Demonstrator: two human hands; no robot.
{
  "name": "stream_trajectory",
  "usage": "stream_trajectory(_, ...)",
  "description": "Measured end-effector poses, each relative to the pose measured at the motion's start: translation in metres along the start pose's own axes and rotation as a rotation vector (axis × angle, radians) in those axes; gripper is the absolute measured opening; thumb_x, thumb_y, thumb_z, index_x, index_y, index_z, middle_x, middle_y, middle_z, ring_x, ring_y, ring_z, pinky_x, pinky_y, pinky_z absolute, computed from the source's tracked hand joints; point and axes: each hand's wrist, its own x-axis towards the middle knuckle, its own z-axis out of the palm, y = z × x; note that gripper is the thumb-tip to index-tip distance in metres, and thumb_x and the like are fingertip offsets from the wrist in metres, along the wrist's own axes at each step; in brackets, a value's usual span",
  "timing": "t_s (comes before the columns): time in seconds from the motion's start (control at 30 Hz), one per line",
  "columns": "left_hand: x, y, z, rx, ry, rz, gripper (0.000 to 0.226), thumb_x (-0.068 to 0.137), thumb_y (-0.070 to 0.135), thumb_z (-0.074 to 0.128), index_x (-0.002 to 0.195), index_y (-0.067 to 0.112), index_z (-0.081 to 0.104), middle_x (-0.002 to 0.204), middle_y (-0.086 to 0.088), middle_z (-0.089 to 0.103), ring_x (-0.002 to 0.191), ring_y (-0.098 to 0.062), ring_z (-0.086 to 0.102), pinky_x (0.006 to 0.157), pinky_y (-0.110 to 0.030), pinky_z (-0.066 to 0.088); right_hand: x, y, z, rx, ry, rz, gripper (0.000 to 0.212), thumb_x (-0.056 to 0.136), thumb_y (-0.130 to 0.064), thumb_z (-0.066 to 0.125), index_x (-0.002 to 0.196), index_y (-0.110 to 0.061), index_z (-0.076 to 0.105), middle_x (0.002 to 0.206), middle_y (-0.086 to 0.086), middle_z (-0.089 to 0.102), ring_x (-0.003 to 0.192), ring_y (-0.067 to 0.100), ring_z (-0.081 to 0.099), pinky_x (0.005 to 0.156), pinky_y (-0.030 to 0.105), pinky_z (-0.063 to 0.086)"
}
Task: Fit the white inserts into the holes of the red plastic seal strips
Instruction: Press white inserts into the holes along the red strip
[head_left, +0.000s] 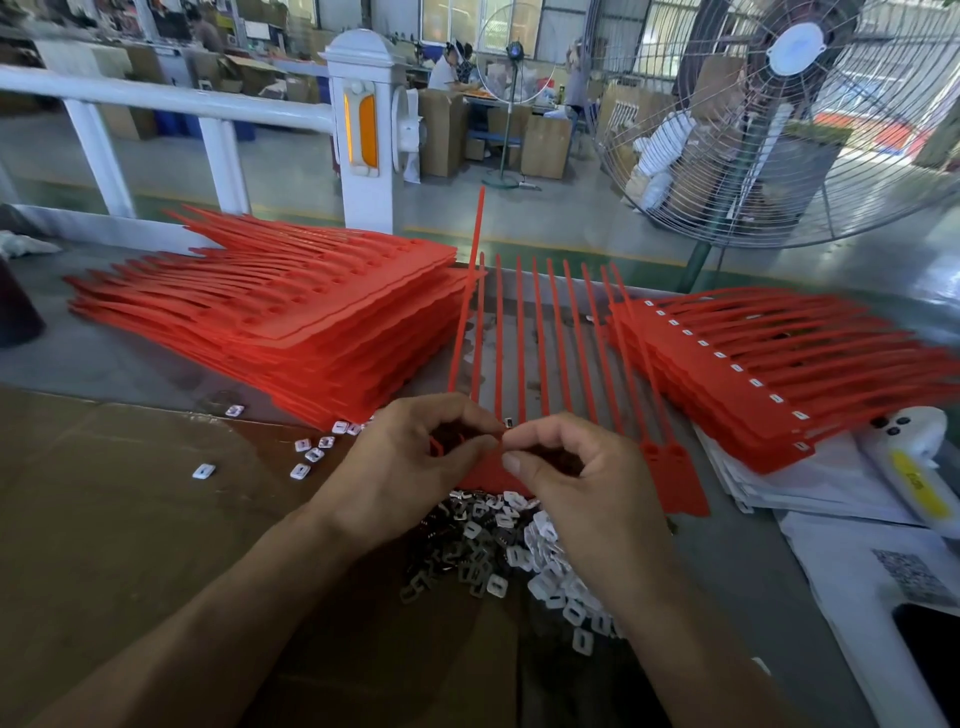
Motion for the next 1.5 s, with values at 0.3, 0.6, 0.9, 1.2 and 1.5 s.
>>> stream_trajectory(0.3, -0.003, 0.001, 0.009, 0.131, 0.077, 0.204, 0.02, 0.087, 0.019, 0.079, 0.101, 0.03, 0.071, 0.092, 0.011, 0.067, 0.076, -0.014, 0.064, 0.063, -0.013, 0.045, 0.003, 0.001, -0.002, 0.181, 0.078, 0.058, 0.02, 0.09, -0.016, 0.078, 0.088, -0.035, 0.077, 0.082, -0.008, 0.075, 0.077, 0.005, 0.071, 0.068, 0.019, 0.056)
stream_trajectory(0.6, -0.005, 0.005, 0.006, 0.303, 0.073, 0.315, 0.019, 0.09, 0.027, 0.075, 0.109, 0.022, 0.072, 0.103, 0.012, 0.065, 0.086, -0.011, 0.067, 0.071, -0.032, 0.056, 0.002, 0.0, 0.0, 0.207, 0.068, 0.029, 0.024, 0.091, -0.013, 0.076, 0.093, -0.036, 0.075, 0.082, -0.012, 0.075, 0.075, 0.0, 0.07, 0.065, 0.013, 0.053)
stream_trajectory(0.9, 0.003, -0.011, -0.009, 0.405, 0.239, 0.08, 0.012, 0.088, 0.031, 0.075, 0.1, 0.03, 0.074, 0.096, 0.016, 0.062, 0.082, -0.003, 0.06, 0.073, -0.035, 0.054, 0.002, 0.001, -0.001, -0.433, 0.046, -0.09, 0.022, 0.098, -0.033, 0.067, 0.119, -0.03, 0.073, 0.112, -0.021, 0.071, 0.105, -0.007, 0.062, 0.087, 0.008, 0.045)
stream_trajectory(1.2, 0.006, -0.027, -0.009, 0.536, 0.235, -0.144, 0.014, 0.091, 0.031, 0.072, 0.104, 0.034, 0.075, 0.097, 0.016, 0.064, 0.091, -0.009, 0.062, 0.082, -0.037, 0.053, 0.003, 0.011, 0.002, -0.65, -0.08, -0.145, 0.028, 0.097, -0.044, 0.065, 0.118, -0.027, 0.074, 0.116, -0.017, 0.069, 0.106, 0.001, 0.056, 0.088, 0.019, 0.04)
stream_trajectory(1.5, 0.009, -0.032, -0.006, 0.468, 0.228, -0.214, 0.013, 0.091, 0.03, 0.072, 0.102, 0.035, 0.075, 0.098, 0.019, 0.072, 0.092, -0.003, 0.065, 0.083, -0.035, 0.055, 0.002, 0.01, 0.001, -0.686, -0.096, -0.133, 0.032, 0.097, -0.047, 0.064, 0.119, -0.025, 0.073, 0.116, -0.014, 0.069, 0.107, 0.005, 0.059, 0.096, 0.03, 0.049)
